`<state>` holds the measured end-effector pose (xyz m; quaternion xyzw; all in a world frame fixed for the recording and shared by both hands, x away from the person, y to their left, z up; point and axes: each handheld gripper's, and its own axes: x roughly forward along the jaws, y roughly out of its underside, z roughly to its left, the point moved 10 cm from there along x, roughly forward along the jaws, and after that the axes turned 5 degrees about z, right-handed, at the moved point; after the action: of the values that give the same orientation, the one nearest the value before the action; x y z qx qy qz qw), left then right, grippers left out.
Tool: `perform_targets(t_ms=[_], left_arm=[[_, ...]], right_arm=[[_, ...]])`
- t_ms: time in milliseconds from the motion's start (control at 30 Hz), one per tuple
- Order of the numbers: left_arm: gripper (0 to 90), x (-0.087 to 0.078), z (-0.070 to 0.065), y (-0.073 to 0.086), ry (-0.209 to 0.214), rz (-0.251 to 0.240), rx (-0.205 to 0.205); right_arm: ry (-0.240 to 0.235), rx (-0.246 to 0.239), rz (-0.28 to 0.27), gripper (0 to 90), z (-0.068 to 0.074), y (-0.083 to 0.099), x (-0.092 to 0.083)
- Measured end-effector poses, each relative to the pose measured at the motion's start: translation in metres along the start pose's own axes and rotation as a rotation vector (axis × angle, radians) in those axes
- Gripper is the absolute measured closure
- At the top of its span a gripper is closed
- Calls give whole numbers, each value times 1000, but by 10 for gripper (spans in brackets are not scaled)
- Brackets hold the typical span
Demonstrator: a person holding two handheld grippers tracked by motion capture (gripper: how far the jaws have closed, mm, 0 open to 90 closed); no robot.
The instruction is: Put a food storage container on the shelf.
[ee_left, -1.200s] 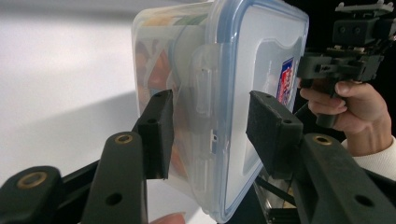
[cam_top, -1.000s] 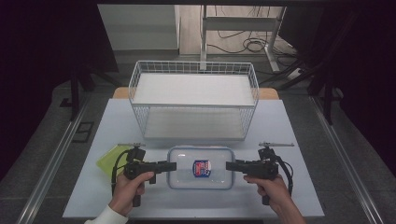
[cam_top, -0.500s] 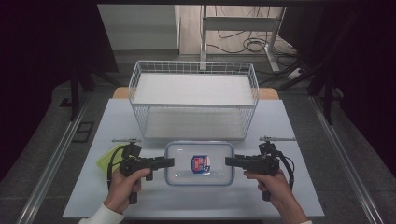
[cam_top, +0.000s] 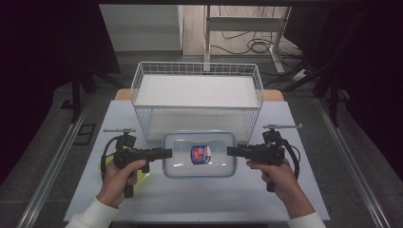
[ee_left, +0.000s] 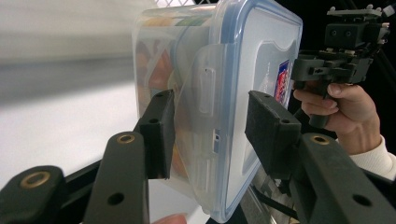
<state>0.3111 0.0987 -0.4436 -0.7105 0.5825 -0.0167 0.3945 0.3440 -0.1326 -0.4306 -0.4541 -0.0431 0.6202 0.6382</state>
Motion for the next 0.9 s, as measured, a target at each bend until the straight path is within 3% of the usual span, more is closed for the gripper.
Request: perform_targets(t_ms=[400, 733, 900], left_arm=[[548, -12, -16, -40, 13, -42, 27], [544, -11, -17, -62, 8, -45, 36], [544, -14, -20, -85, 17, -59, 44]], right_arm=[[-13, -24, -36, 511, 8, -37, -12], [-4, -37, -47, 511, 7, -58, -17], [4, -45, -56, 512, 8, -81, -21]])
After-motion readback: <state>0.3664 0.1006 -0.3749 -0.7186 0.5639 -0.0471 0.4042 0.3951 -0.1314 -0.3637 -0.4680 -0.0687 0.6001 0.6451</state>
